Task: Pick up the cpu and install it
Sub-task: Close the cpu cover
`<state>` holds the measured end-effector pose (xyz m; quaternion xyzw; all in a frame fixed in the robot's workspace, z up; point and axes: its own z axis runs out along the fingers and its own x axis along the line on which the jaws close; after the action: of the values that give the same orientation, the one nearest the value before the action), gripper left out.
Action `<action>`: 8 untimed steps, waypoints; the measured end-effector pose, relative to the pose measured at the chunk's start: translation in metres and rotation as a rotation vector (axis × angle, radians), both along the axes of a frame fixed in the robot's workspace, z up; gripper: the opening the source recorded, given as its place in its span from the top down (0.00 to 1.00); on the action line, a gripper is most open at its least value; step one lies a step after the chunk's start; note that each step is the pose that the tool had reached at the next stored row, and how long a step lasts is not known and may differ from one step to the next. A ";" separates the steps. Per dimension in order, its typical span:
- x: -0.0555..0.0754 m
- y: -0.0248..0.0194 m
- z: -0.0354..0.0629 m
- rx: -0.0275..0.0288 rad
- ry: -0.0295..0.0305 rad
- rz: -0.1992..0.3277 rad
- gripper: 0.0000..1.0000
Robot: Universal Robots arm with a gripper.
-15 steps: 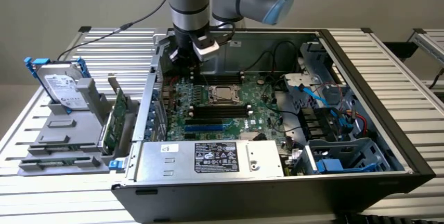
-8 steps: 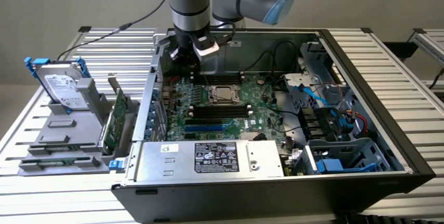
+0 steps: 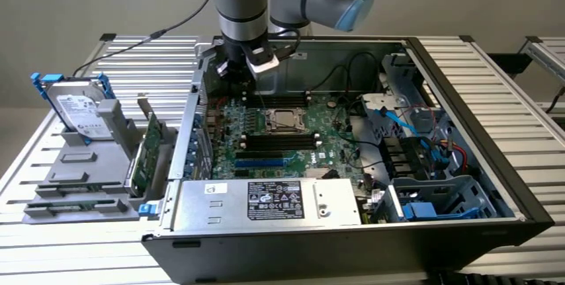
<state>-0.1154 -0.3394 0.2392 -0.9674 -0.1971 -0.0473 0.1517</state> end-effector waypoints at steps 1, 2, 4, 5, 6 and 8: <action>0.000 -0.0006 0.0000 0.0000 0.0002 -0.004 0.89; 0.000 -0.0011 0.0000 -0.0001 0.0005 -0.008 0.89; 0.000 -0.0021 0.0000 -0.0001 0.0012 -0.017 0.89; 0.000 -0.0023 0.0000 0.0000 0.0013 -0.020 0.89; 0.001 -0.0024 0.0000 -0.0001 0.0014 -0.023 0.89; 0.002 -0.0027 0.0000 0.0000 0.0014 -0.028 0.89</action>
<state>-0.1134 -0.3421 0.2392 -0.9701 -0.1833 -0.0488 0.1511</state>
